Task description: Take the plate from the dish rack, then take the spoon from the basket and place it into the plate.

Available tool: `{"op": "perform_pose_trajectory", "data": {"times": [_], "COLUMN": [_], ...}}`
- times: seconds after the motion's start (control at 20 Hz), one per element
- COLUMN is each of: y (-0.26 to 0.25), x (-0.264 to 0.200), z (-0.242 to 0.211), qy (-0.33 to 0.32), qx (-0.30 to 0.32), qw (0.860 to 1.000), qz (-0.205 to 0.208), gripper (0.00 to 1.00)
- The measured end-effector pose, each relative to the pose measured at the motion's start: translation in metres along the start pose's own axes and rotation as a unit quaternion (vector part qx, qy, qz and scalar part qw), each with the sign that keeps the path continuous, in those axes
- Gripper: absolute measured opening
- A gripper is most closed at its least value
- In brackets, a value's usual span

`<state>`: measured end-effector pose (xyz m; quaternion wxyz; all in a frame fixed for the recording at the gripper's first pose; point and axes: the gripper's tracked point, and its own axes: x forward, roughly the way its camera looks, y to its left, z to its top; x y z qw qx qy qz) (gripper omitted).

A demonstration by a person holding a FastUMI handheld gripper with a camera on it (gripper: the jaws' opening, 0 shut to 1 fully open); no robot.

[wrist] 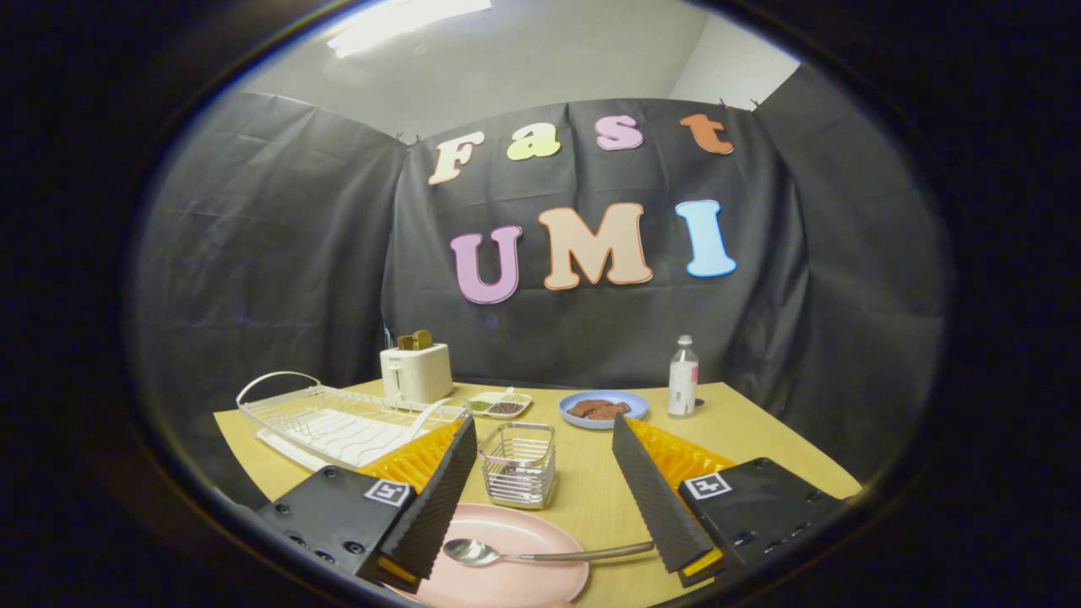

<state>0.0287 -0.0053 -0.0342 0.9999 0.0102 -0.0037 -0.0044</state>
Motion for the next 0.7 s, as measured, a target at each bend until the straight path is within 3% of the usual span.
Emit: {"op": "perform_pose_trajectory", "data": {"times": [0.7], "y": [-0.0020], "x": [-0.0018], "z": [0.0076], "qy": [-0.015], "qx": [-0.003], "qw": [1.000], "qz": [-0.006], "gripper": [1.00]}}
